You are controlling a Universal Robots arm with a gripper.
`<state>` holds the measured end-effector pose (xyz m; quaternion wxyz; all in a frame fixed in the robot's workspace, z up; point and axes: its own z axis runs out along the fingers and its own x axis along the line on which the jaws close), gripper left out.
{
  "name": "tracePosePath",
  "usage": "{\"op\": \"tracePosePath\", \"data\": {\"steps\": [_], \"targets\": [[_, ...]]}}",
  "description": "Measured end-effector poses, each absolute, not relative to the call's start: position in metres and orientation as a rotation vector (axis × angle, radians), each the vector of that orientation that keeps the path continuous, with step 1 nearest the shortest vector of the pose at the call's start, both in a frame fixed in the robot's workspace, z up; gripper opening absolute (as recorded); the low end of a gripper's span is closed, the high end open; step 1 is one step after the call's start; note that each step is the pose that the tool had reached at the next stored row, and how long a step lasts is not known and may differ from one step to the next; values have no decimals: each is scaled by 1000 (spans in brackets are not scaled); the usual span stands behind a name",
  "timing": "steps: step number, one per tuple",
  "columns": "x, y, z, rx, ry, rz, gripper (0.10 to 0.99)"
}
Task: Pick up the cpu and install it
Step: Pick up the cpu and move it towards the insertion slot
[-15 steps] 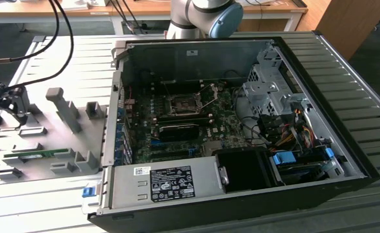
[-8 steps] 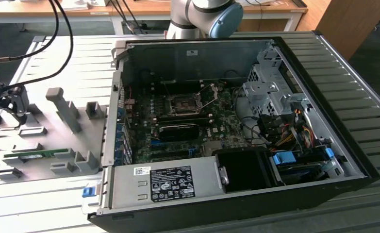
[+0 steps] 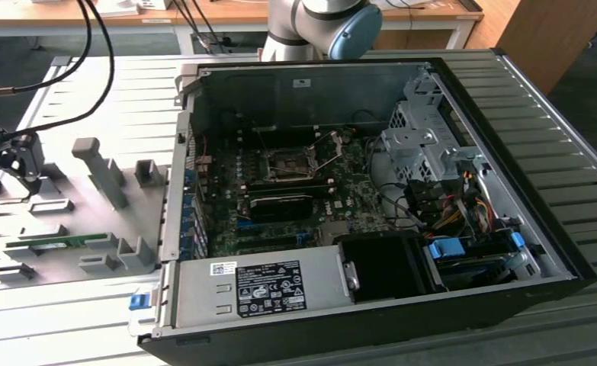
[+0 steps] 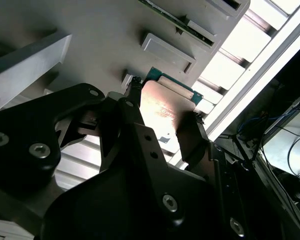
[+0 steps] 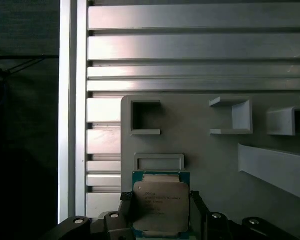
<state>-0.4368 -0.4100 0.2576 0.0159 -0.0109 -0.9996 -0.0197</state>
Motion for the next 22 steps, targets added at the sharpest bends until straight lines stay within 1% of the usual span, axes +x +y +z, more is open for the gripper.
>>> {"op": "tracePosePath", "data": {"steps": [22], "targets": [[-437, -410, 265, -34, -3109, -61, 537]]}}
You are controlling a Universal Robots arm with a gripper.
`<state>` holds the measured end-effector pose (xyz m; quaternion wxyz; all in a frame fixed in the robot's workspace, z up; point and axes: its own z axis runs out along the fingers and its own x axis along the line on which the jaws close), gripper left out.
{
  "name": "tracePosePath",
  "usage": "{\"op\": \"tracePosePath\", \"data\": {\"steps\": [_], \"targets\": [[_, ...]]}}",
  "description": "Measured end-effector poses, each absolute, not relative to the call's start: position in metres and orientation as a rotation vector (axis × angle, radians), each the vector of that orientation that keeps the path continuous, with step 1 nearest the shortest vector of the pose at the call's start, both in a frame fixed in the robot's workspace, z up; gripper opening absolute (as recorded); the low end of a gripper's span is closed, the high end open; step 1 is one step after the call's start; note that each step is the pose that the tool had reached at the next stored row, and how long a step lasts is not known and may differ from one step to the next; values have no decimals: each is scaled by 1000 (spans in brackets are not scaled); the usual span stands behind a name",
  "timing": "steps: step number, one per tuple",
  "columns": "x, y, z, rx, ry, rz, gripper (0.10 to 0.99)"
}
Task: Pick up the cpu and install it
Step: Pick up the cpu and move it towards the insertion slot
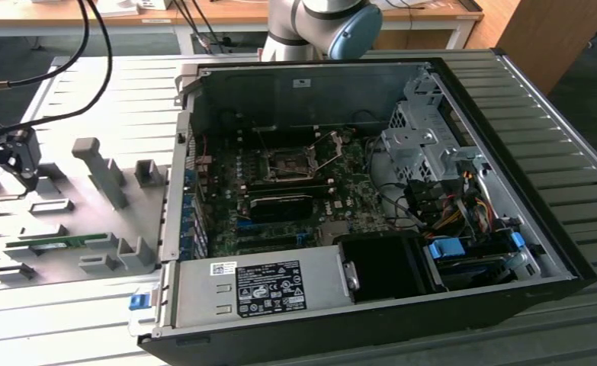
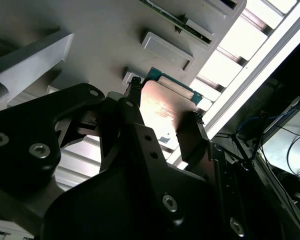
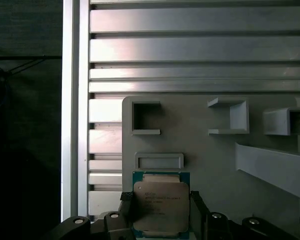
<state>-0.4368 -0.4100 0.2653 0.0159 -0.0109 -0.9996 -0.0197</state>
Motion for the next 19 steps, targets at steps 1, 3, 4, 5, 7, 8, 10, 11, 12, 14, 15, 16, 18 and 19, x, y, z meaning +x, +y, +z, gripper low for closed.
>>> {"op": "tracePosePath", "data": {"steps": [1, 3, 4, 5, 7, 8, 10, 11, 12, 14, 15, 16, 18, 19], "targets": [[-437, -410, 266, -34, -3109, -61, 537], [-437, -410, 266, -34, -3109, -61, 537], [-437, -410, 267, -34, -3109, -61, 537], [-437, -410, 267, -34, -3109, -61, 537], [-437, -410, 268, -34, -3109, -61, 537], [-437, -410, 268, -34, -3109, -61, 537], [-437, -410, 269, -34, -3109, -61, 537], [-437, -410, 269, -34, -3109, -61, 537], [-437, -410, 270, -34, -3109, -61, 537], [-437, -410, 270, -34, -3109, -61, 537], [-437, -410, 271, -34, -3109, -61, 537], [-437, -410, 271, -34, -3109, -61, 537], [-437, -410, 272, -34, -3109, -61, 537], [-437, -410, 272, -34, -3109, -61, 537]]}}
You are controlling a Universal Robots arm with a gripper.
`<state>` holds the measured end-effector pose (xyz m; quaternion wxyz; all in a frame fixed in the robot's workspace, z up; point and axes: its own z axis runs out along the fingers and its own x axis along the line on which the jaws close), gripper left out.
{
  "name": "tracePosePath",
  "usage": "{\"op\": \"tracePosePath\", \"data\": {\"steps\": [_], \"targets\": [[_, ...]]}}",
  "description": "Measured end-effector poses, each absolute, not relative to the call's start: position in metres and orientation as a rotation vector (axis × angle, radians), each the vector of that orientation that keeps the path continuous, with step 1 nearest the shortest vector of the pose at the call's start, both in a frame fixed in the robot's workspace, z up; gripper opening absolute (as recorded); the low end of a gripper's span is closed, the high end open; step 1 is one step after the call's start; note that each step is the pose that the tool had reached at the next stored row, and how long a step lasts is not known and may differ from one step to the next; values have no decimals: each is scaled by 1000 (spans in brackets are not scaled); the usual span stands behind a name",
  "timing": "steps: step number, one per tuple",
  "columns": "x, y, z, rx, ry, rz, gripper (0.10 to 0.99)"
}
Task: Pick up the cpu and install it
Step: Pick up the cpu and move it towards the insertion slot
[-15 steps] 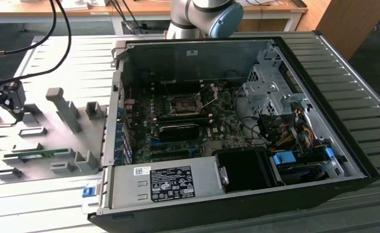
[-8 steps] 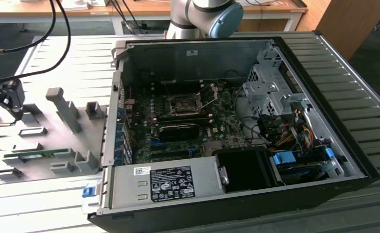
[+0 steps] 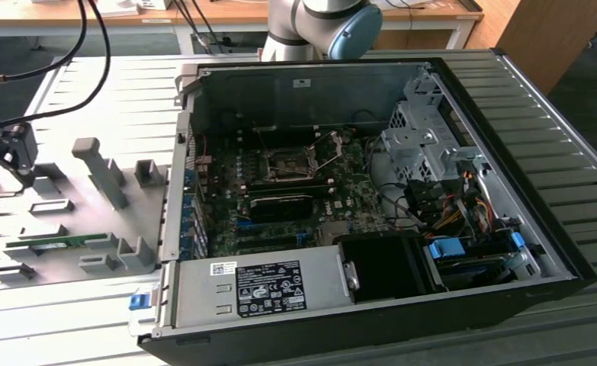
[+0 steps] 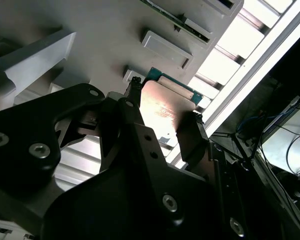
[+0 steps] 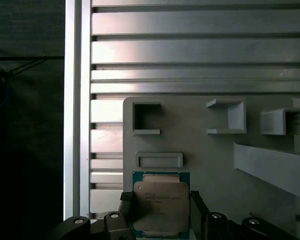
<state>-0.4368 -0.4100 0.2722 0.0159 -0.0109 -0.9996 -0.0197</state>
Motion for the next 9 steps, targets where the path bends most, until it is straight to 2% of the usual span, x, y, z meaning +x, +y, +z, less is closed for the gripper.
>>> {"op": "tracePosePath", "data": {"steps": [9], "targets": [[-437, -410, 275, -34, -3109, -61, 537]]}}
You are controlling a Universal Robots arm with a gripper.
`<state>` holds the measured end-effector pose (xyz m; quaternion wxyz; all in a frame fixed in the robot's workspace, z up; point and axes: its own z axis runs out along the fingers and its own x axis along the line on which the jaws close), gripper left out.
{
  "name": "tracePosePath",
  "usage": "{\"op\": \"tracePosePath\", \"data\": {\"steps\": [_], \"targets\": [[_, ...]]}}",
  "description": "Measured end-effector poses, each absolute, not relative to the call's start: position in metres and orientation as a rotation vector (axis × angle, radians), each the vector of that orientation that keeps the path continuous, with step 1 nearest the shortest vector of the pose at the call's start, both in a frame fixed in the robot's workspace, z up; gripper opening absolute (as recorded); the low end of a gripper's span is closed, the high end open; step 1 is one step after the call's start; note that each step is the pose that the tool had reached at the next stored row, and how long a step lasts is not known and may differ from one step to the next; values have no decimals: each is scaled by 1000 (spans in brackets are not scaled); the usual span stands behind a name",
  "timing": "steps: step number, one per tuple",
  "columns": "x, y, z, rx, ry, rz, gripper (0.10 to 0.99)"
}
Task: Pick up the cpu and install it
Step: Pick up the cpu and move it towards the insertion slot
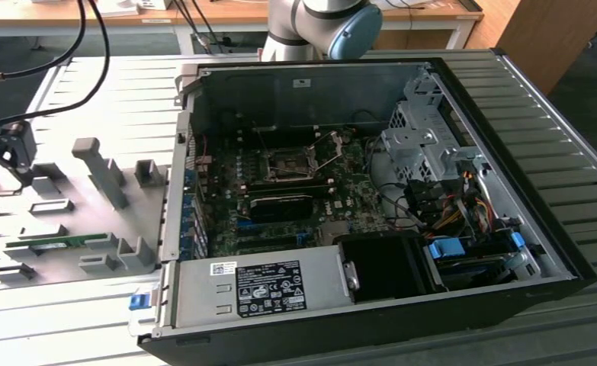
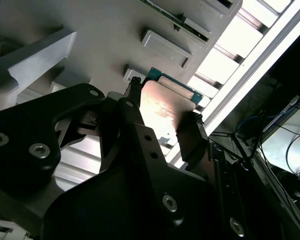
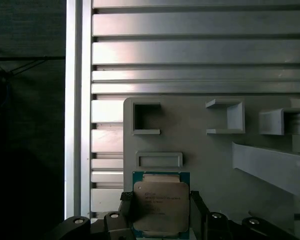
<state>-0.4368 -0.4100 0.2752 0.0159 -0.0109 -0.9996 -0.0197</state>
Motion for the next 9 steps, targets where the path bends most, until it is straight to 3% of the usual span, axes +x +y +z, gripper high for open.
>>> {"op": "tracePosePath", "data": {"steps": [9], "targets": [[-437, -410, 278, -34, -3109, -61, 537]]}}
